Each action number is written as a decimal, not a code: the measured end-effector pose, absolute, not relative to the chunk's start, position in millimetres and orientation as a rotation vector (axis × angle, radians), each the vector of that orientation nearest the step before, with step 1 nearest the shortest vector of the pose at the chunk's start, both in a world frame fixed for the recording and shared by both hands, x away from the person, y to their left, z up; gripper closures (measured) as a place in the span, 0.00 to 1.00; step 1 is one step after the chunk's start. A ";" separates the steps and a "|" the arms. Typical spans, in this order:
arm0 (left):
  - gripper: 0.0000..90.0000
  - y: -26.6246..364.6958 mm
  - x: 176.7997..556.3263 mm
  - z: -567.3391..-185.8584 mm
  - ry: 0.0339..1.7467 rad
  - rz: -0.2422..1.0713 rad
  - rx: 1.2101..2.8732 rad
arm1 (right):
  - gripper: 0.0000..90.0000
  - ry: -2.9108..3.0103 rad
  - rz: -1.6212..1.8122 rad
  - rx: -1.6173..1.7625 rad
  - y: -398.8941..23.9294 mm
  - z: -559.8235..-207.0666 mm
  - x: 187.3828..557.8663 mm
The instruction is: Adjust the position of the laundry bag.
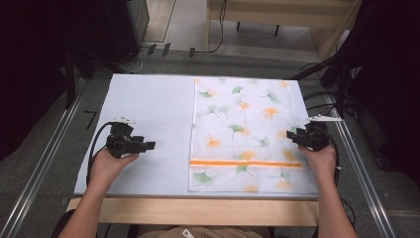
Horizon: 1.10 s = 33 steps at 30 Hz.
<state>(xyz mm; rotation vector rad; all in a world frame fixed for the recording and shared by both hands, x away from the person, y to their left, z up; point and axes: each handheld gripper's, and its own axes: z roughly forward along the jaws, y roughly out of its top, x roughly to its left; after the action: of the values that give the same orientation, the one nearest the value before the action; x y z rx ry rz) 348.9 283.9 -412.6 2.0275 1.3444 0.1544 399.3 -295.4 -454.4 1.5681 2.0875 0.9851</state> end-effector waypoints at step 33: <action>0.45 264.9 353.8 -416.2 1.299 0.117 2.084 | 0.51 2.138 0.945 1.586 -295.3 -463.1 395.9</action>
<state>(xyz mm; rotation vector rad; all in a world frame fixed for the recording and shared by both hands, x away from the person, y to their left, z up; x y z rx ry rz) 353.8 264.9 -416.2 2.0842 1.2993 0.1166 395.9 -295.3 -463.1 1.5857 2.1383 0.9446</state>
